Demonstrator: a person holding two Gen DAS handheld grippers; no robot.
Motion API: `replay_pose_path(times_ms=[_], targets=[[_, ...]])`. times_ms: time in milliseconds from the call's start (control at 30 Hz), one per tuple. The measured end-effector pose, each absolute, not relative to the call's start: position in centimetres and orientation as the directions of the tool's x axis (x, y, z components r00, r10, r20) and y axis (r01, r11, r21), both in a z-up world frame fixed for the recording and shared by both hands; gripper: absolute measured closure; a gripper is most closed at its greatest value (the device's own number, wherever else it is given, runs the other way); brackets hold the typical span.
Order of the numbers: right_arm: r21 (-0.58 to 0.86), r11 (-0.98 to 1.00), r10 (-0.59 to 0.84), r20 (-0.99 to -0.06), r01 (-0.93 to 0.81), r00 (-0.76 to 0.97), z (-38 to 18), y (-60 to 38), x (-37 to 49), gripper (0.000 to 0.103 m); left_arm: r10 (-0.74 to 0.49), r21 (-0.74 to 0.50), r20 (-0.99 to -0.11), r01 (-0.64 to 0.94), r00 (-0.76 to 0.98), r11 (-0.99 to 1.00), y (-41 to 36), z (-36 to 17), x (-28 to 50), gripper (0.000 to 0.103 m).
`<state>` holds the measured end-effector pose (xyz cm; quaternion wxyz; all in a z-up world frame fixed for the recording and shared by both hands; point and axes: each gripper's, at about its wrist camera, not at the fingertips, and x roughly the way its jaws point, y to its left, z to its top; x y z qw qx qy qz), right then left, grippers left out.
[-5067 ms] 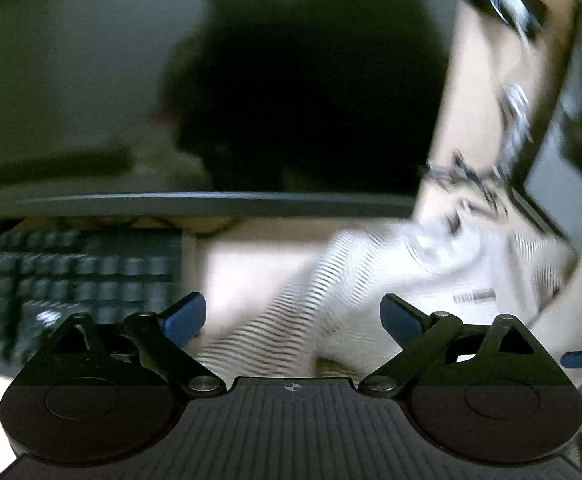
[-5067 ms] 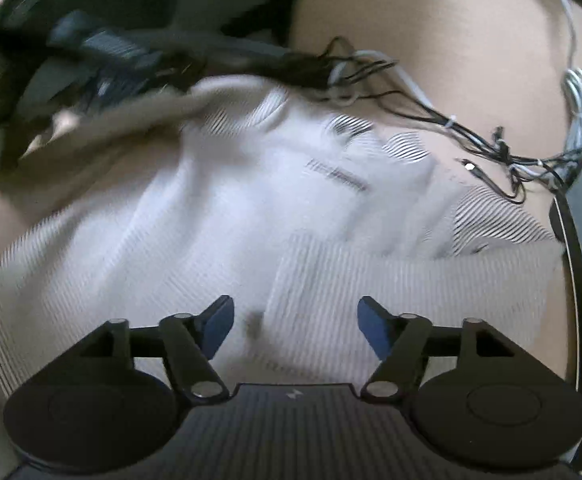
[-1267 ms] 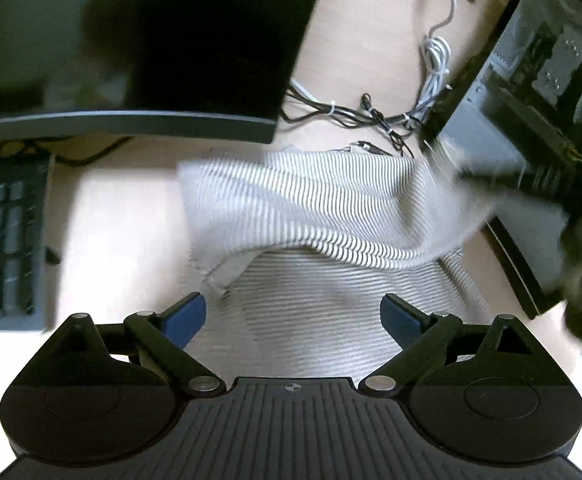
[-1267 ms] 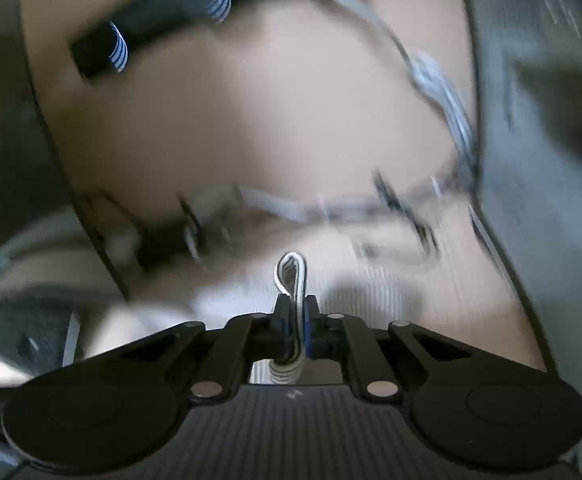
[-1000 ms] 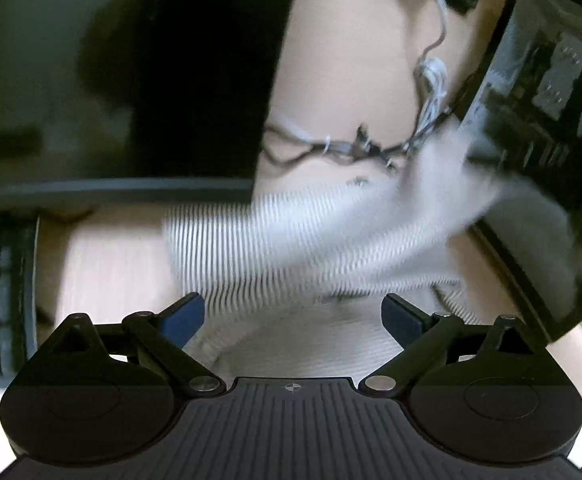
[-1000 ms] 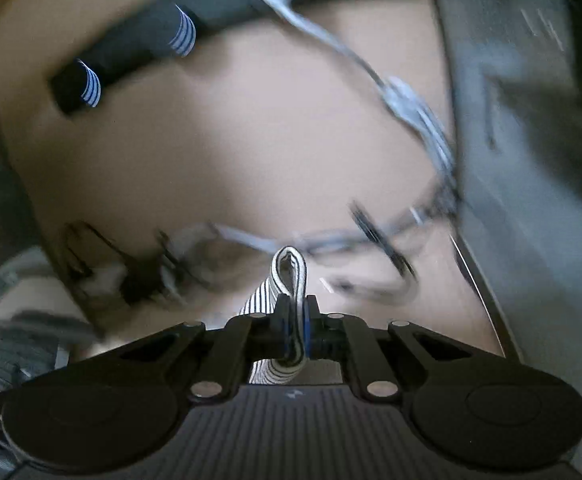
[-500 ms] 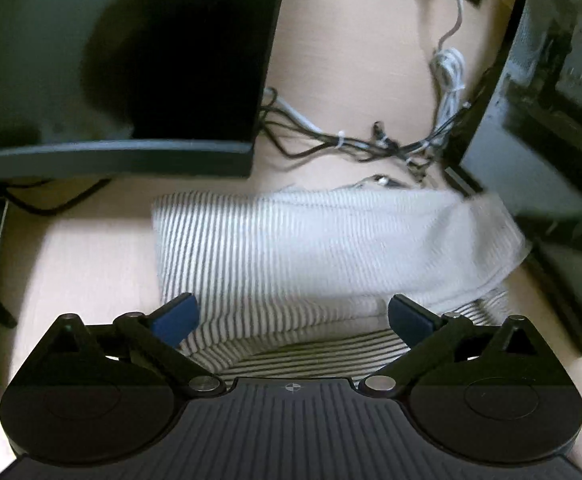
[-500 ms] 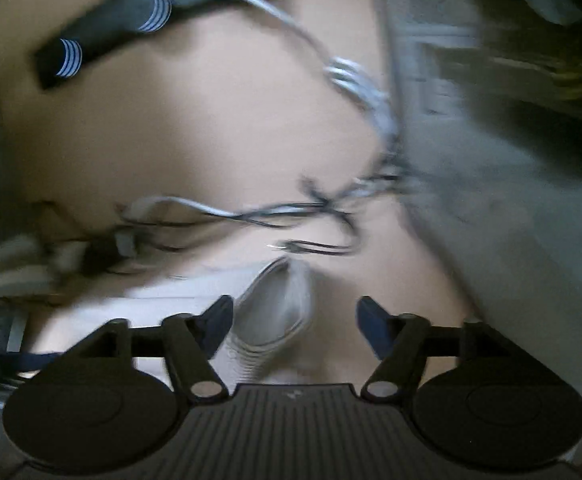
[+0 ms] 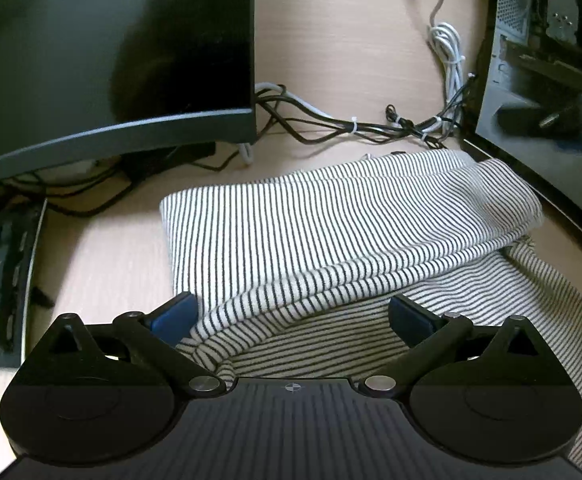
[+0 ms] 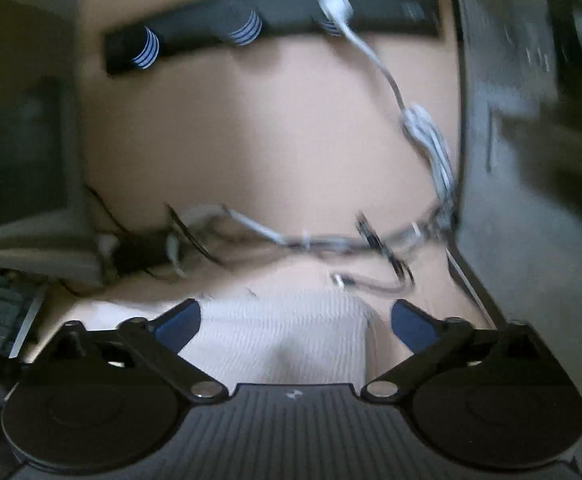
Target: Fold clothes
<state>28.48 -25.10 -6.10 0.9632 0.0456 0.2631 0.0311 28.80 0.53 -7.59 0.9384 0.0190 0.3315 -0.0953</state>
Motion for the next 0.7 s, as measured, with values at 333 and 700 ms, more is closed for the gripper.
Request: replay_pose_path(times_ms=[333, 700], targets=[[0.183, 0.978, 0.191, -0.595, -0.099, 0.781, -4.8, -24.1, 32.2, 0.089, -0.158, -0.106, -0.634, 0.118, 0.757, 0.987, 2.6, -7.2, 28.7, 0.000], [0.181, 0.983, 0.101, -0.695, 0.037, 0.712, -10.2, -26.3, 32.9, 0.067, -0.239, -0.303, -0.624, 0.052, 0.744, 0.952, 6.3, -4.9, 31.3, 0.000]])
